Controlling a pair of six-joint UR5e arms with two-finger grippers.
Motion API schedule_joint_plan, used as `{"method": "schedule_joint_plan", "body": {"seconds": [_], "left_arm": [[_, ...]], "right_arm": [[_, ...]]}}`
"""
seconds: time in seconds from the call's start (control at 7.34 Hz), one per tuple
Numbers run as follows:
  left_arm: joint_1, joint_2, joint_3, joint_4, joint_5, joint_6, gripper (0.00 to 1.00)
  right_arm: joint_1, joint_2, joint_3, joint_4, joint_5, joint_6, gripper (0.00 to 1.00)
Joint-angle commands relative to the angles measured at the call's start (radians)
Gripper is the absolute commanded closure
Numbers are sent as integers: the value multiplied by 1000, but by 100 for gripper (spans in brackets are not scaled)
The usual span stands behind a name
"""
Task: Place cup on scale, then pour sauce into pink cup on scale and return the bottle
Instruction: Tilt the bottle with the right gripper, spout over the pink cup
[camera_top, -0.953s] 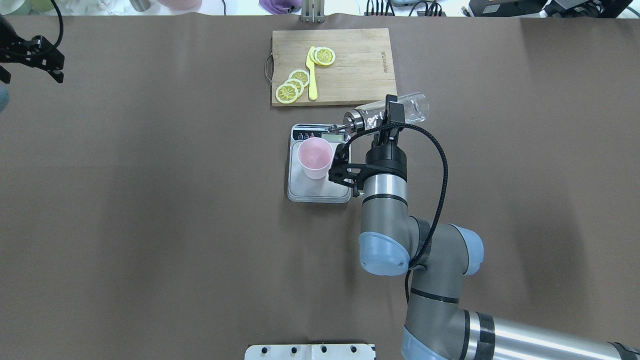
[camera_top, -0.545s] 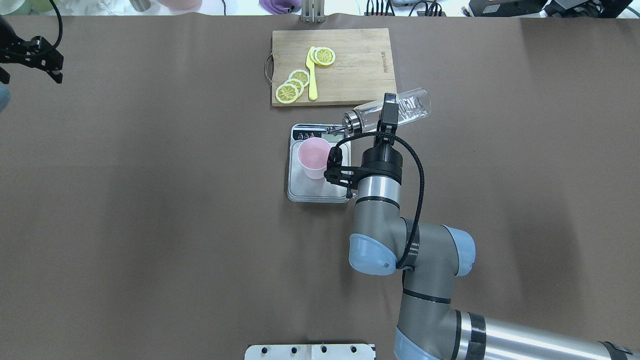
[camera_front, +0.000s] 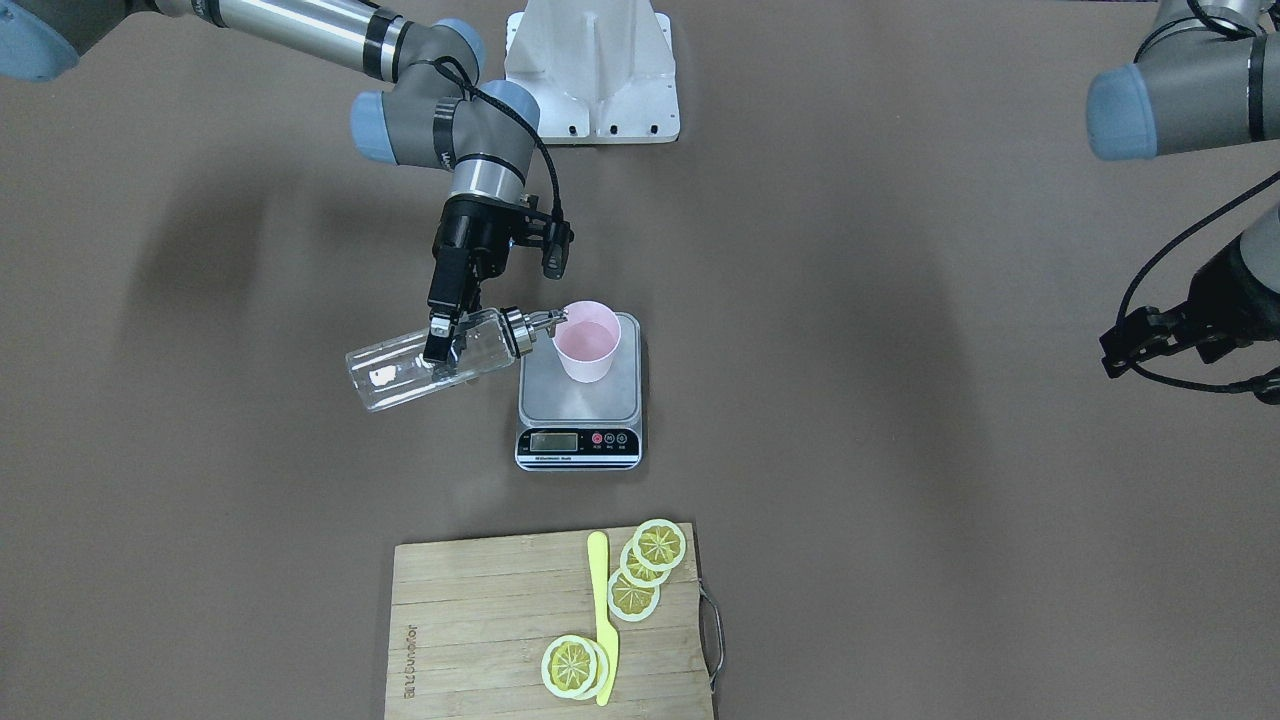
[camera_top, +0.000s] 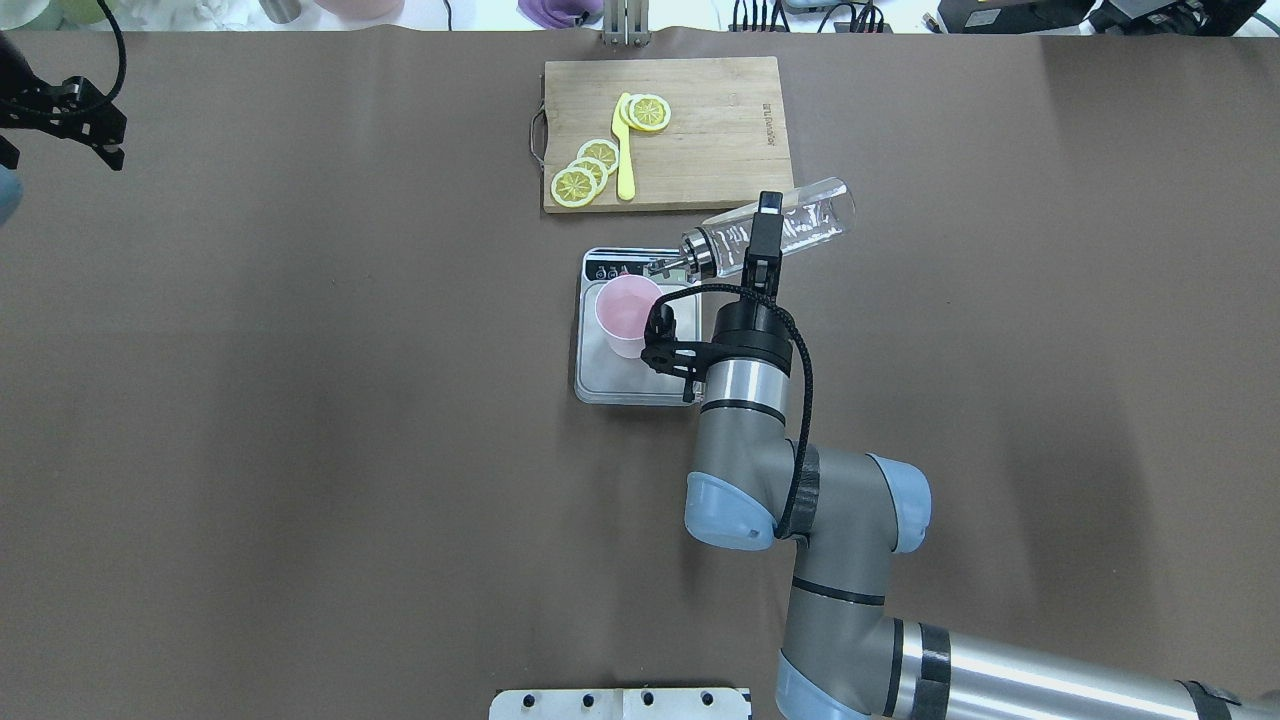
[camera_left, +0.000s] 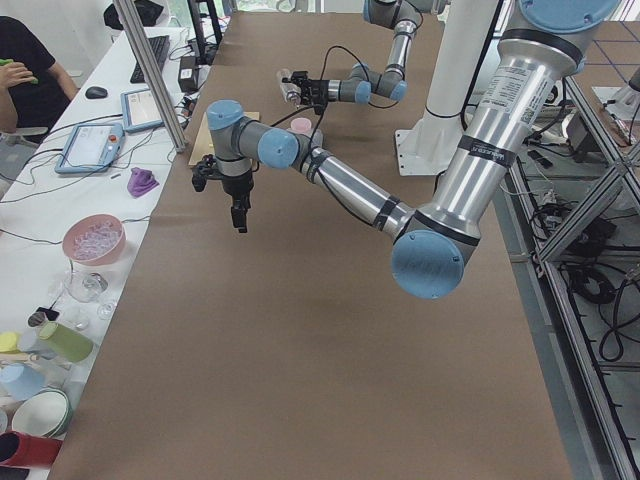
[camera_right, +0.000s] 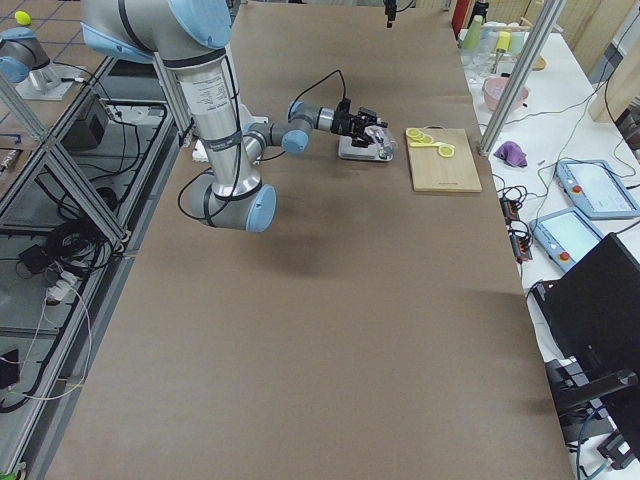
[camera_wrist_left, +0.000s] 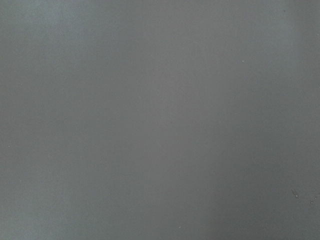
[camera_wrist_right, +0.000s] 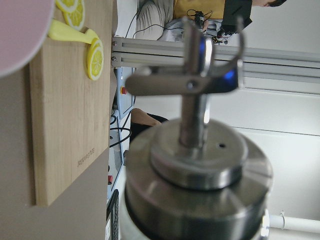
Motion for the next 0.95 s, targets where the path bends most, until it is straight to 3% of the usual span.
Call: {"method": "schedule_joint_plan", "body": {"seconds": [0.0, 0.82], "left_arm": [[0, -1, 2, 0, 1, 0, 1], [0, 1, 2, 0, 0, 0, 1]], "right_arm": [[-7, 2, -14, 1, -28, -47, 100], [-22, 0, -16, 1, -81, -145, 100]]}}
